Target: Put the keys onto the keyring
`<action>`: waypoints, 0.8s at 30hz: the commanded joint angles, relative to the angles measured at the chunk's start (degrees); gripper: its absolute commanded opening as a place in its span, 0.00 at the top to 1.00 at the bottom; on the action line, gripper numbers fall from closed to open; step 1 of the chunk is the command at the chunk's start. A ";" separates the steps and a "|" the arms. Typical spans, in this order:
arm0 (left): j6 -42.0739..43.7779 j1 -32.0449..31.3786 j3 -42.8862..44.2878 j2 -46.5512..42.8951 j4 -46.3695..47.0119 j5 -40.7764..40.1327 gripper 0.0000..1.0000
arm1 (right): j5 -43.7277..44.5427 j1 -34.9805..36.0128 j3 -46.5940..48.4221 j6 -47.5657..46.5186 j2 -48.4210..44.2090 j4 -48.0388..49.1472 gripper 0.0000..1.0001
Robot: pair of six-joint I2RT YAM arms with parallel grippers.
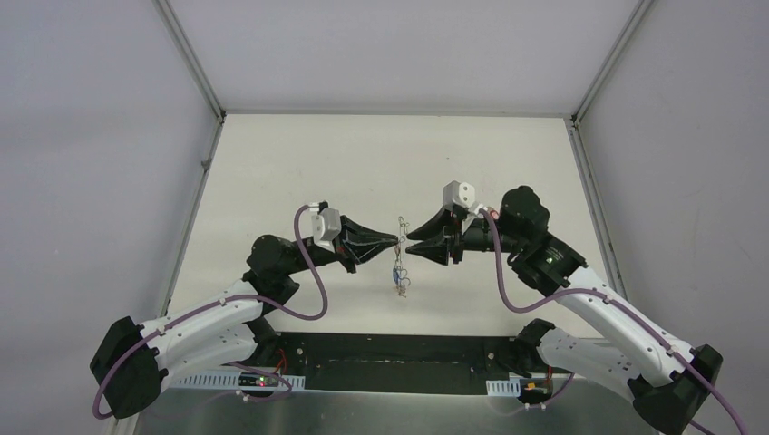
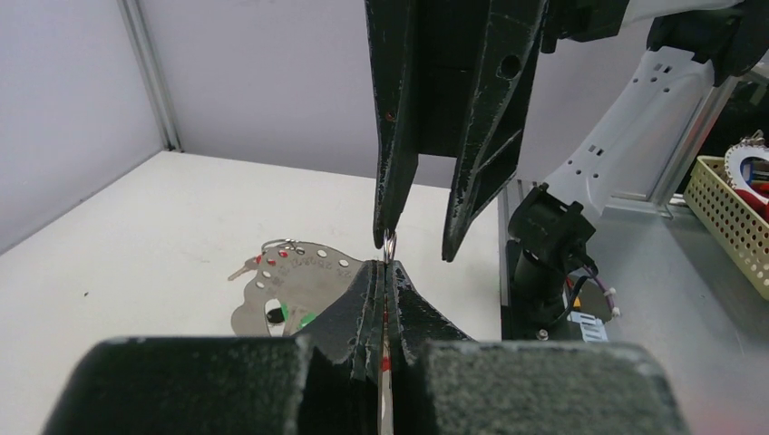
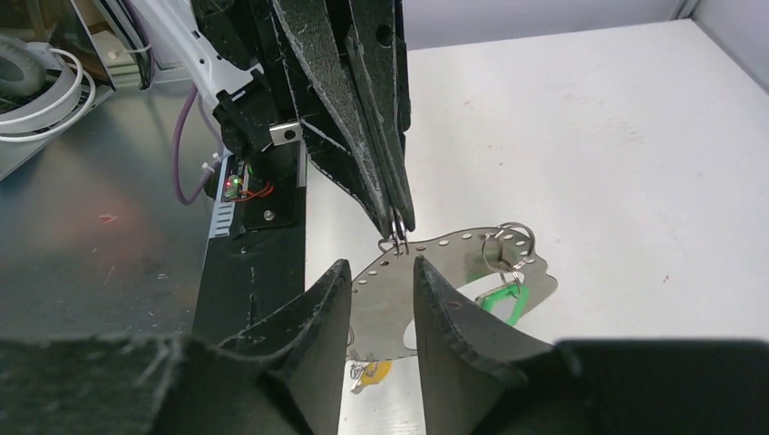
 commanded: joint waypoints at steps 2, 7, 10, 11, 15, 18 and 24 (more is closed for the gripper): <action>-1.94 -0.51 0.39 -0.21 8.57 1.07 1.00 | -2.57 -0.18 -0.17 0.36 -0.35 8.11 0.68; -1.92 -0.53 0.68 -0.24 7.90 1.26 1.00 | -4.47 -0.20 -0.33 2.38 0.45 11.88 0.69; -1.95 -0.51 0.93 -0.25 7.77 1.41 1.00 | -5.19 -0.19 -0.17 3.06 1.42 12.81 0.71; -1.95 -0.54 0.99 -0.24 7.71 1.50 1.00 | -5.37 -0.18 -0.09 3.14 1.82 12.99 0.73; -2.12 -0.54 1.21 -0.30 7.75 1.73 1.00 | -6.02 -0.18 0.56 3.20 3.20 13.05 0.83; -2.12 -0.52 1.21 -0.46 7.77 1.68 1.00 | -6.14 -0.20 0.96 3.23 4.08 12.98 0.89; -2.38 -0.52 1.30 -0.48 7.53 1.70 1.00 | -5.40 -0.17 2.12 2.99 5.08 10.44 1.00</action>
